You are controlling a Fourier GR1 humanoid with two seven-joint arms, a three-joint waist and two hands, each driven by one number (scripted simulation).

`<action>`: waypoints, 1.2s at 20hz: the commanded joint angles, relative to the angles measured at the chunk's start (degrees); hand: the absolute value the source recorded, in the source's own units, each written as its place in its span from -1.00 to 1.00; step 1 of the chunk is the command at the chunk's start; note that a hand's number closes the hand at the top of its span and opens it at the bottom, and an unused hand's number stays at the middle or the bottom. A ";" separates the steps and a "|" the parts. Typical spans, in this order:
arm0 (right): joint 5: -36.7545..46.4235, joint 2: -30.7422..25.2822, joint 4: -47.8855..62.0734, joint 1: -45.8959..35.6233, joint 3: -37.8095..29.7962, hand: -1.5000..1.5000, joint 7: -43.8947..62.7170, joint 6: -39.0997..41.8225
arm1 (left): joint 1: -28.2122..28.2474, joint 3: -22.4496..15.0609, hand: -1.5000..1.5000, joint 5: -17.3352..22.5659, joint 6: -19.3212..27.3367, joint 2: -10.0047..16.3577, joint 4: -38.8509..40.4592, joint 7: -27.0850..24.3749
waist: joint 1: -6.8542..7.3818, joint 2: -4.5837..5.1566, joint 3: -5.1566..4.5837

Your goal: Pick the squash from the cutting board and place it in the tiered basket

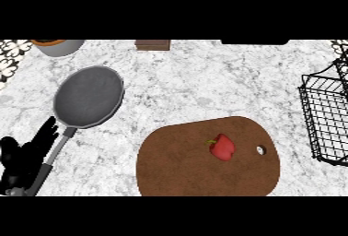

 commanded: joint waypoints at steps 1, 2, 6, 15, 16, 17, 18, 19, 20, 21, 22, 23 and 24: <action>-0.20 1.29 5.37 -1.63 -0.17 1.00 3.95 6.53 | -2.40 0.70 0.00 -0.67 -0.24 0.72 3.81 -1.08 | -0.20 0.14 -0.08; 0.52 -0.48 8.31 -1.99 -0.14 1.00 3.32 7.92 | -1.18 1.20 0.00 0.60 -1.10 1.42 0.61 0.53 | 0.31 0.13 -0.04; 2.33 1.05 14.77 -2.59 -0.35 -1.00 9.24 10.79 | -0.97 -0.26 0.00 -0.83 -0.23 -0.25 1.16 -0.43 | 0.62 0.31 -0.02; -4.97 -0.21 9.37 -2.35 -8.92 -1.00 9.44 9.12 | -0.47 2.18 0.00 0.18 -1.25 0.32 2.89 -0.81 | -0.51 -0.17 -0.02; -4.51 1.30 13.13 -3.85 -9.45 -1.00 9.17 4.01 | -0.96 1.63 0.00 0.66 -1.95 0.86 0.18 2.08 | 0.15 0.02 0.03; -7.44 -0.23 10.33 -3.09 -12.74 -1.00 7.61 3.87 | -0.02 -0.34 0.00 -2.22 1.24 -2.10 1.01 -0.63 | -0.59 -0.16 0.03; -7.80 2.16 8.57 -3.68 -13.37 -1.00 10.94 2.46 | -2.25 1.34 0.00 -0.69 -0.09 -0.20 1.99 0.47 | -0.74 -0.19 0.00; -8.13 1.73 10.06 -6.10 -14.49 -1.00 11.17 0.68 | -3.58 0.99 0.00 -1.45 -0.57 0.08 4.99 -0.66 | -0.55 0.08 -0.02; -10.11 -0.48 9.33 -6.10 -17.28 -1.00 11.95 2.82 | -2.08 0.43 0.00 -1.47 0.51 -1.42 2.78 -0.10 | -0.85 -0.20 0.00; -10.47 -1.67 9.26 -8.26 -18.35 -1.00 13.55 3.14 | -1.49 -0.05 0.00 -1.37 0.45 -1.24 -0.26 2.05 | -0.44 -0.29 0.02; -11.13 -0.75 7.04 -7.19 -19.19 -1.00 16.51 3.83 | 0.47 1.05 0.00 -1.08 -0.12 -0.64 0.29 -0.31 | -0.68 -0.41 -0.02; -13.14 -3.14 7.60 -6.36 -21.84 -1.00 15.52 5.55 | -0.55 2.08 0.00 -0.76 -0.24 0.12 1.70 -0.63 | -1.18 -0.40 -0.02; -13.07 -3.31 10.22 -8.91 -22.89 -1.00 18.96 5.52 | -0.77 1.22 0.00 -0.74 -1.57 0.30 1.80 -0.66 | -0.62 -0.20 -0.03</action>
